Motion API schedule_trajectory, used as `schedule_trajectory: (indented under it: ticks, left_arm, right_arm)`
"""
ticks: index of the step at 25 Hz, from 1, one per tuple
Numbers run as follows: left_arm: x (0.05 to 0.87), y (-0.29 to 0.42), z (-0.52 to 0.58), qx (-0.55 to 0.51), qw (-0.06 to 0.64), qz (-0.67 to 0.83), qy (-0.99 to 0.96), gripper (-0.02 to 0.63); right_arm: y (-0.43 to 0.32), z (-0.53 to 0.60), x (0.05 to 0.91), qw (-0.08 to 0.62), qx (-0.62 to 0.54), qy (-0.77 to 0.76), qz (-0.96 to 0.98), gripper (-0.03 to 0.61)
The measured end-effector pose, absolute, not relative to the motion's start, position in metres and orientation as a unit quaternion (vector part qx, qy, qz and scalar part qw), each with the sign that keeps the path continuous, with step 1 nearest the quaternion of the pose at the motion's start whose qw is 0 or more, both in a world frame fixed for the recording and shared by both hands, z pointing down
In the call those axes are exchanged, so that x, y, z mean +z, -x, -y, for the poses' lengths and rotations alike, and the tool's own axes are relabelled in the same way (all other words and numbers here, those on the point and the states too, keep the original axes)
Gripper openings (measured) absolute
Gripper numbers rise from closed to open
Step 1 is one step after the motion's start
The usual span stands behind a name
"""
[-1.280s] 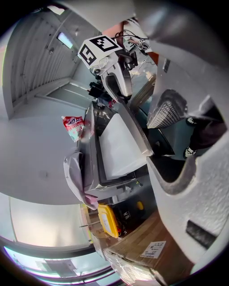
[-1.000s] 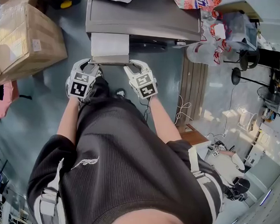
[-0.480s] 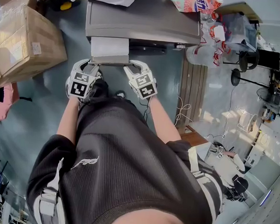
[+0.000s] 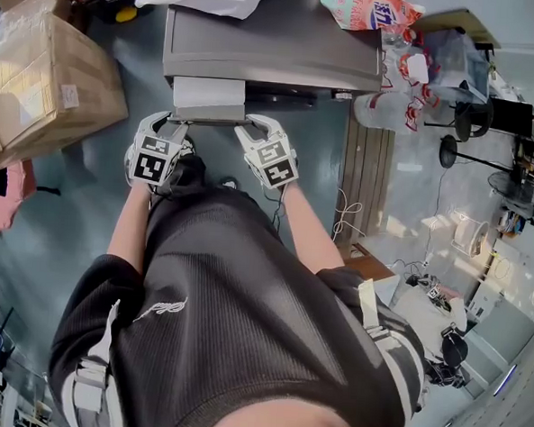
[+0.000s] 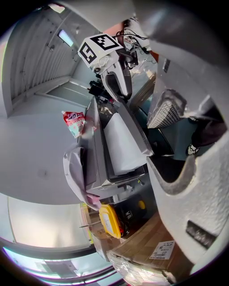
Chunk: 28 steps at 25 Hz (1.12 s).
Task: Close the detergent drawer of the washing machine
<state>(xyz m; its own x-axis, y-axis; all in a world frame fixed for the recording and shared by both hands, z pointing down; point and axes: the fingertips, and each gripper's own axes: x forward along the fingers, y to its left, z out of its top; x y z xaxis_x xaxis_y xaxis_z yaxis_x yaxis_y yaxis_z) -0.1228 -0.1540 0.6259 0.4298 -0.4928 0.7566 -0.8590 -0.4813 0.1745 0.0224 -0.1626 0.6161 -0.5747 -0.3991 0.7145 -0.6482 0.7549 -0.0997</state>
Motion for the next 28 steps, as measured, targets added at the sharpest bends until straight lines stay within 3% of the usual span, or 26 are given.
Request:
schedule_trajectory:
  ticks: [28]
  left_arm:
    - [0.624, 0.130, 0.169, 0.320, 0.280, 0.416, -0.804, 0.199]
  right_arm:
    - [-0.017, 0.175, 0.616, 0.344, 0.169, -0.328, 0.864, 0.123]
